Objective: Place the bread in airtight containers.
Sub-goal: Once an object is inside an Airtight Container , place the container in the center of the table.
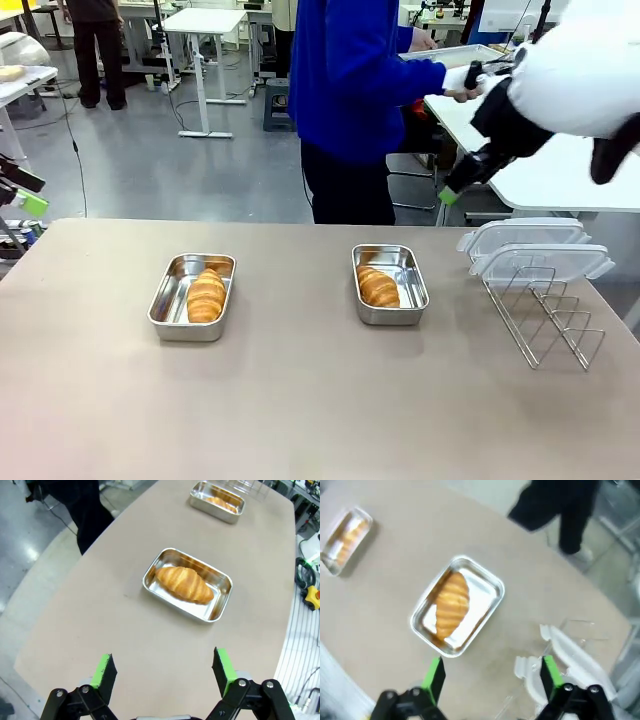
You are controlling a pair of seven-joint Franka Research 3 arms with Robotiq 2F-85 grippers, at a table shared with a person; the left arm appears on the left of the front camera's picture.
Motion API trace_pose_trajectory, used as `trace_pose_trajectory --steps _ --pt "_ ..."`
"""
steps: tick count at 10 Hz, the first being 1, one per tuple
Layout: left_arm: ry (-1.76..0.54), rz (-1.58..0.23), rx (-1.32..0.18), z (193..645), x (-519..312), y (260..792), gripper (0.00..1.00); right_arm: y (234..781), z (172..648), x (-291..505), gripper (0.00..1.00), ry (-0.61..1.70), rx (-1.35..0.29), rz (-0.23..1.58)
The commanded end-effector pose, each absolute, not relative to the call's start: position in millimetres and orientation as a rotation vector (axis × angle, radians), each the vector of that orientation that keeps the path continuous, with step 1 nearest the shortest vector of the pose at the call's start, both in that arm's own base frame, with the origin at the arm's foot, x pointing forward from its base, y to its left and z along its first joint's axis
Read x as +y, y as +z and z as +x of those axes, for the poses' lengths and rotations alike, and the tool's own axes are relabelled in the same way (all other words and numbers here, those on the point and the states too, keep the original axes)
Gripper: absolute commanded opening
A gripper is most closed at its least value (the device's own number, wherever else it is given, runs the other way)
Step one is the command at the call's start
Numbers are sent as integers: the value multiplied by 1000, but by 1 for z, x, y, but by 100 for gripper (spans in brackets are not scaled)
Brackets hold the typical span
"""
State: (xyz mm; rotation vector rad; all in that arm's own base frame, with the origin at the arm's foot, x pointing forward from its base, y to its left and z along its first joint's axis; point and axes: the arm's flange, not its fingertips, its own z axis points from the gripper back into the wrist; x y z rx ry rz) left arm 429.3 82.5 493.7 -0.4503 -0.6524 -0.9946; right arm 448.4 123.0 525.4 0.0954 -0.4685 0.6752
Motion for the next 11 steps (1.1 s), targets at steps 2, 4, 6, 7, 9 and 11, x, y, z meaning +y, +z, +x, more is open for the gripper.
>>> trace_pose_trajectory --steps 2,4,6,7,9,11 --pt "-1015 -457 -656 429 85 494 100 516 421 47 100 1016 -577 245" --pt "-1015 -457 -656 429 85 494 100 507 417 13 100 1027 -662 322" --pt "-1015 -457 -656 429 85 494 100 500 419 -6 100 1041 -696 403" --pt "-1015 -457 -656 429 85 494 100 499 420 -14 100 1042 -721 445" --pt "-1015 -457 -656 429 85 494 100 501 410 -11 100 1022 -700 380" --pt "-1015 -457 -656 429 85 494 100 501 410 -11 100 1022 -700 380"
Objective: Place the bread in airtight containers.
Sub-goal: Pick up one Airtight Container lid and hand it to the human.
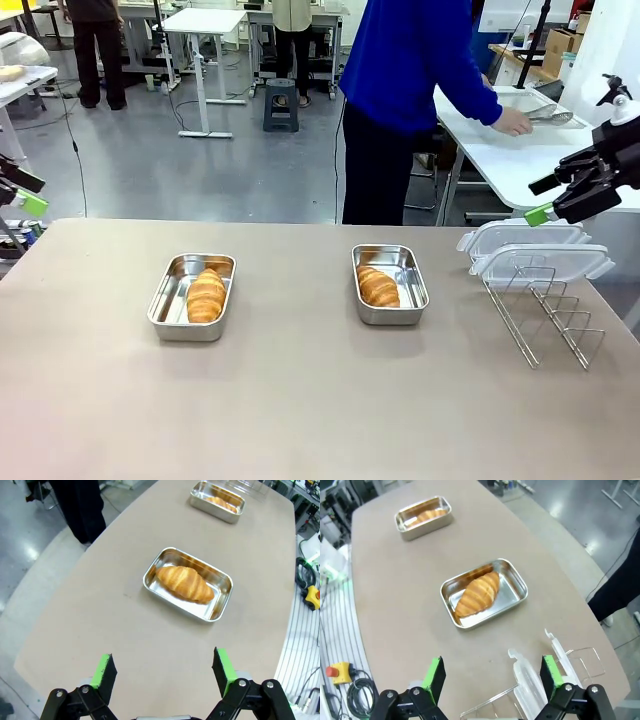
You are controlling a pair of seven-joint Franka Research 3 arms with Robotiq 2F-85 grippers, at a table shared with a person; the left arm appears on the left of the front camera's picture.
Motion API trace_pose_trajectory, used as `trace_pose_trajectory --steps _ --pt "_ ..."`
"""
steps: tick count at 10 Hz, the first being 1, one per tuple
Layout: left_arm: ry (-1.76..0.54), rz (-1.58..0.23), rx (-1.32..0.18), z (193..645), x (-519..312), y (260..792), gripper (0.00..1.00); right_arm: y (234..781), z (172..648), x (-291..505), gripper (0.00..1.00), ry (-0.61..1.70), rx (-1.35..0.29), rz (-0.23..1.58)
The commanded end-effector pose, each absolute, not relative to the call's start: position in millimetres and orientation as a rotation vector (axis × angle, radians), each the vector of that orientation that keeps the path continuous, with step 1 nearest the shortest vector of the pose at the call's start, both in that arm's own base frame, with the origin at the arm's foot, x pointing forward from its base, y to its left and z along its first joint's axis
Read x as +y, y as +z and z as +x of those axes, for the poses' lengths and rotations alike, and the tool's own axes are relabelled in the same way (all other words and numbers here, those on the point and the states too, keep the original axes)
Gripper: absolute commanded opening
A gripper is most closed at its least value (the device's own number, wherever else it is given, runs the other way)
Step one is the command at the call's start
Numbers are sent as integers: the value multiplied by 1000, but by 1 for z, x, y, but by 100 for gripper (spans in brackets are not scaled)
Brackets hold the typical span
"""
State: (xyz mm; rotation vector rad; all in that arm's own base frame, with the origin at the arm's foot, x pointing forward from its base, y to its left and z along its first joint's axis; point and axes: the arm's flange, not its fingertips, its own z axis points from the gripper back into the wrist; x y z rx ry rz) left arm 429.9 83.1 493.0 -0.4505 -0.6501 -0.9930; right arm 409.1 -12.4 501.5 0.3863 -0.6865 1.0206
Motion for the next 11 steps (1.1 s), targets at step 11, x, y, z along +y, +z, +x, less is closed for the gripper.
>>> trace_pose_trajectory --steps 11 --pt "-1015 -457 -656 429 85 494 100 506 424 -1 100 1241 -395 -103"
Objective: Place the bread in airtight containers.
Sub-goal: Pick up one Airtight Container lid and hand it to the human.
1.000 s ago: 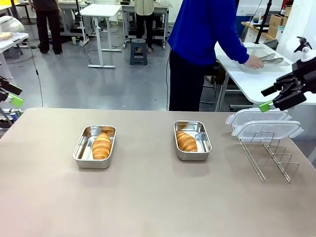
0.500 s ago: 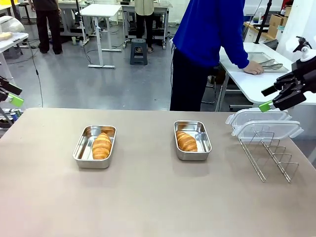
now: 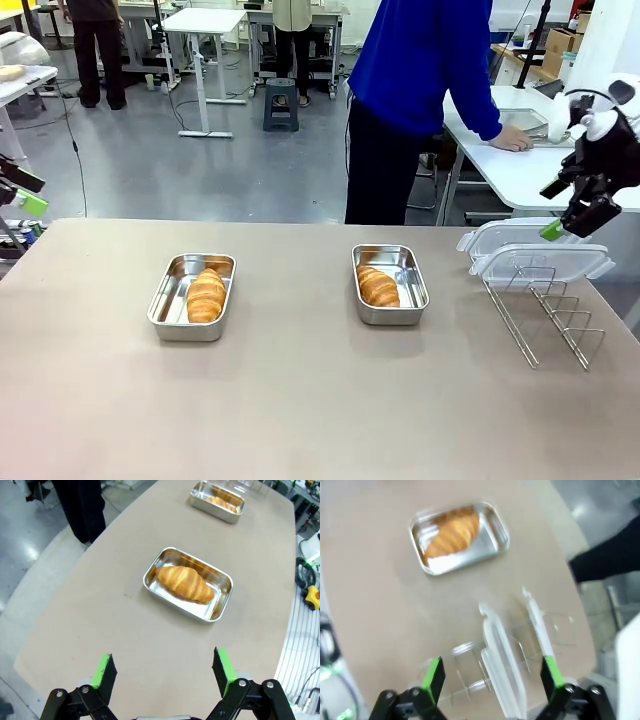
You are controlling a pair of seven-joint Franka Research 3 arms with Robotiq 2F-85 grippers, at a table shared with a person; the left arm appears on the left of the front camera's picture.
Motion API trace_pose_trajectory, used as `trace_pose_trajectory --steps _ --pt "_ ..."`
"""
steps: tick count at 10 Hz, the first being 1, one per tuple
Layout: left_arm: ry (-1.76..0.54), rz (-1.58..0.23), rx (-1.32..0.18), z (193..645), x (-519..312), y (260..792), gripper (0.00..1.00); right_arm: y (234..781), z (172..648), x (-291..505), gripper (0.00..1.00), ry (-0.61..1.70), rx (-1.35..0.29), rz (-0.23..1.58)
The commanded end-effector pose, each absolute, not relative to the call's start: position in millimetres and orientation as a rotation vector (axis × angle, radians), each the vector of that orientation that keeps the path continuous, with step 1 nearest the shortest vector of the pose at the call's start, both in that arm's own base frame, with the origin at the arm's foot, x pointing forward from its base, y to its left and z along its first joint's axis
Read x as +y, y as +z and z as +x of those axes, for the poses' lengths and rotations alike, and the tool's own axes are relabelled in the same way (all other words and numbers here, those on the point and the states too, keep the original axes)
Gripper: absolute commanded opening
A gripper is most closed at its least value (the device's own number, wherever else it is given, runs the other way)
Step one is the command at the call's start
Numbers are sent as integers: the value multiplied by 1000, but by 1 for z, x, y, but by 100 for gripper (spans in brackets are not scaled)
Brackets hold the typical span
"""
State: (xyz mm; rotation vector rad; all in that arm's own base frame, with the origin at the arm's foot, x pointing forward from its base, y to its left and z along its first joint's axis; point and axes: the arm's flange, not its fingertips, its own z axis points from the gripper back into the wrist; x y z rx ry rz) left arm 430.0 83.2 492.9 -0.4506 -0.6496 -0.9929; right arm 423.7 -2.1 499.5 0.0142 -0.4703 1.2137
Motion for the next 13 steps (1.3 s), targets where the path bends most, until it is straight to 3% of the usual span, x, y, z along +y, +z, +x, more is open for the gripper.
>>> trace_pose_trajectory --steps 1,6,13 --pt "-1015 -457 -656 429 85 494 100 507 425 -1 100 1287 -335 -146" --pt "-1015 -457 -656 429 85 494 100 475 443 -22 100 1336 -181 -205" --pt "-1015 -457 -656 429 85 494 100 437 470 -44 100 1492 -240 -131"
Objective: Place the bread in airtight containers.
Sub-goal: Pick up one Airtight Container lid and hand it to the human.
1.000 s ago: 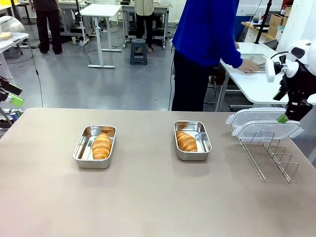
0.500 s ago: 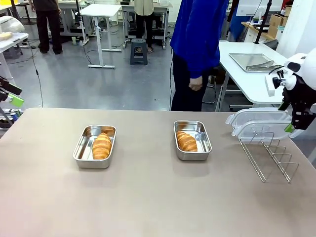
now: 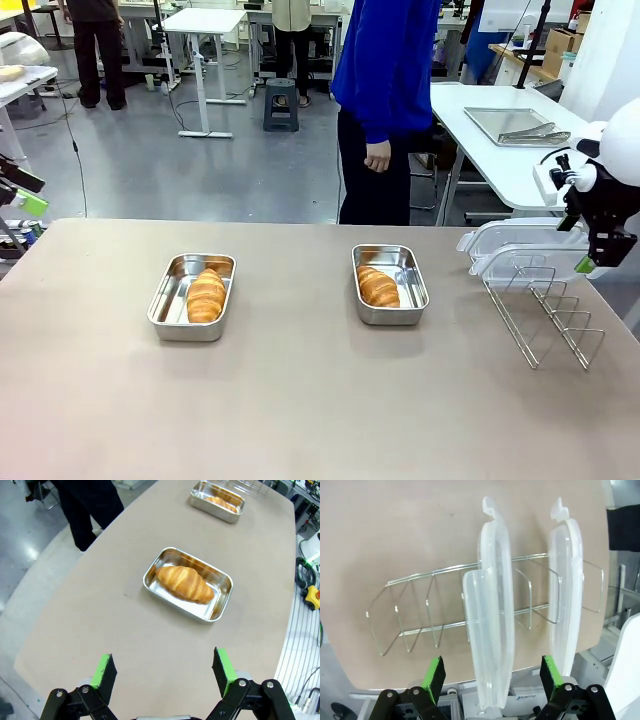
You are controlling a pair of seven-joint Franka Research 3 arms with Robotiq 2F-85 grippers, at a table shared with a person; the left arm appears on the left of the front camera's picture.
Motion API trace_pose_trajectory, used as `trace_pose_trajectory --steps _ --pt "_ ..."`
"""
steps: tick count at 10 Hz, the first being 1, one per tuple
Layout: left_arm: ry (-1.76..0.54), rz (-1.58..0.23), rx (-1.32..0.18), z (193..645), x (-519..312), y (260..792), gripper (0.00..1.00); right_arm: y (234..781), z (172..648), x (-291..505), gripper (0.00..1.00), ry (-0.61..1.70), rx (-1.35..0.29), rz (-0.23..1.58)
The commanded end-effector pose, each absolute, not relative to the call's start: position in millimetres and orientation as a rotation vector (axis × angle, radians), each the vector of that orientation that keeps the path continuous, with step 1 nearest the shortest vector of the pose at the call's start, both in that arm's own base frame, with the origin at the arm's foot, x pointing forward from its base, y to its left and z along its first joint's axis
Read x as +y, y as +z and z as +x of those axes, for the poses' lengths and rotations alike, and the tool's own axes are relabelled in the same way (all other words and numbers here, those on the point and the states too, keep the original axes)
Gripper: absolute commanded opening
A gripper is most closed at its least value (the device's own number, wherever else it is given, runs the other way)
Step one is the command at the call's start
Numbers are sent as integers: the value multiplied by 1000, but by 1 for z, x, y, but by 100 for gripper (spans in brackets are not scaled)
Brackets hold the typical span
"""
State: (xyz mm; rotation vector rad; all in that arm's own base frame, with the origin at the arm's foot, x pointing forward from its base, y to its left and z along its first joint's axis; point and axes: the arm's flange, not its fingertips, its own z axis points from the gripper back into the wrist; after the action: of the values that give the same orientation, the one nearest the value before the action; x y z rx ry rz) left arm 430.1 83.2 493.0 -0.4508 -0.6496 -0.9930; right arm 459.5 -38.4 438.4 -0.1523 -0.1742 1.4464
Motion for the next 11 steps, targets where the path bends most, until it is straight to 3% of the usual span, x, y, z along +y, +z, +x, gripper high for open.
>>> trace_pose_trajectory --steps 1,3,4,5,6,7,8,11 --pt "-1015 -457 -656 429 85 494 100 434 474 -45 100 1499 -253 -125" --pt "-1015 -457 -656 429 85 494 100 429 483 -48 100 1497 -288 -104" --pt "-1015 -457 -656 429 85 494 100 427 483 -50 41 1503 -301 -89" --pt "-1015 -457 -656 429 85 494 100 428 484 -50 40 1515 -309 -89" --pt "-1015 -457 -656 429 85 494 100 426 485 -51 0 1518 -308 -96" --pt "-1015 -457 -656 429 85 494 100 425 486 -51 35 1523 -303 -94" --pt "-1015 -457 -656 429 85 494 100 424 485 -51 0 1528 -296 -94" --pt "-1015 -457 -656 429 85 494 100 426 479 -49 0 1534 -285 -109"
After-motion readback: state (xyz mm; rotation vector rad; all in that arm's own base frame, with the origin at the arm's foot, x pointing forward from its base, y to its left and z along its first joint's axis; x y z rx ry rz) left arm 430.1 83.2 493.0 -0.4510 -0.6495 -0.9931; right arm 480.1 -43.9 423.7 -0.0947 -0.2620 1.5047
